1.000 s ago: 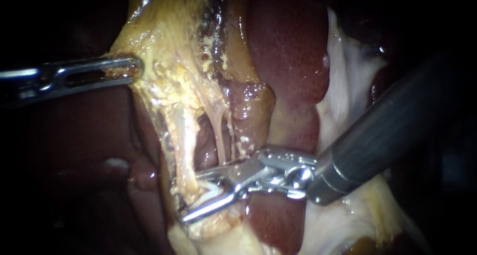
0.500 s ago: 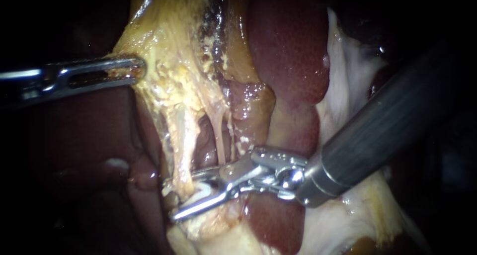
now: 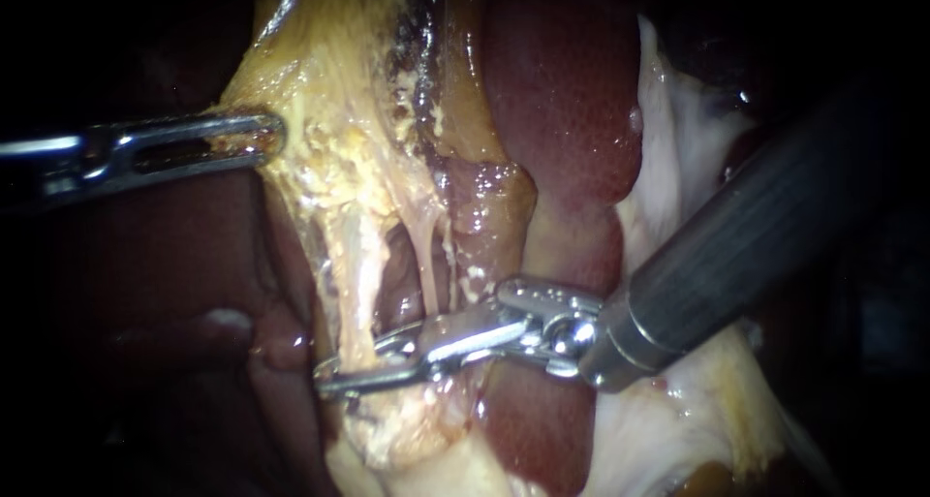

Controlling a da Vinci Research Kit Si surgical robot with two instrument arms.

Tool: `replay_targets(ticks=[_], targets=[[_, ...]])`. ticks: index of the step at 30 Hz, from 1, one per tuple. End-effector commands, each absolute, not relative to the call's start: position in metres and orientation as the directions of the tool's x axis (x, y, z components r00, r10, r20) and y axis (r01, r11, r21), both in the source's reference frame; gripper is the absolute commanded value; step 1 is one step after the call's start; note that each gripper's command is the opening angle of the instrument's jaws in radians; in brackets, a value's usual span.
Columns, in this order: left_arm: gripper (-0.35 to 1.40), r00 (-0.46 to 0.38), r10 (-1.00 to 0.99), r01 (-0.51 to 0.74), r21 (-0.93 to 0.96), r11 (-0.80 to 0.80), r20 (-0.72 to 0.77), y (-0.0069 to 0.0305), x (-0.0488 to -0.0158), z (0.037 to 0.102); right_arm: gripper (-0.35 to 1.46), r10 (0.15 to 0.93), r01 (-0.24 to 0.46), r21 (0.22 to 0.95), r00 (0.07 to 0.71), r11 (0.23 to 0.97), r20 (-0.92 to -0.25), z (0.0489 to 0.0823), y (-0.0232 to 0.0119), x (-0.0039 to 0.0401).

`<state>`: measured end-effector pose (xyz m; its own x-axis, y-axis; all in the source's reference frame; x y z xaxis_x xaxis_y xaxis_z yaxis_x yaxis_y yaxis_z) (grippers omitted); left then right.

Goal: Clipping first clip left tube

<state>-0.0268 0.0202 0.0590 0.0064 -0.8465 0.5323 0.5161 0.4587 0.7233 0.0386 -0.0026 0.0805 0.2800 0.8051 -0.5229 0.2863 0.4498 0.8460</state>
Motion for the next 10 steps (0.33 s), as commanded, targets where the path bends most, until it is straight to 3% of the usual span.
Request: replay_targets(ticks=[1,10], targets=[[-0.35,0.006,-0.847,0.516,0.723,0.459,0.532,0.0202,-0.0268,0.0590,-0.35,0.804,0.285,0.846,0.283,0.450,-0.523,0.0805,-0.0026,0.0385],[-0.35,0.007,-0.847,0.516,0.723,0.459,0.532,0.0202,-0.0267,0.0590,-0.35,0.800,0.283,0.846,0.292,0.451,-0.524,0.0802,-0.0028,0.0385]])
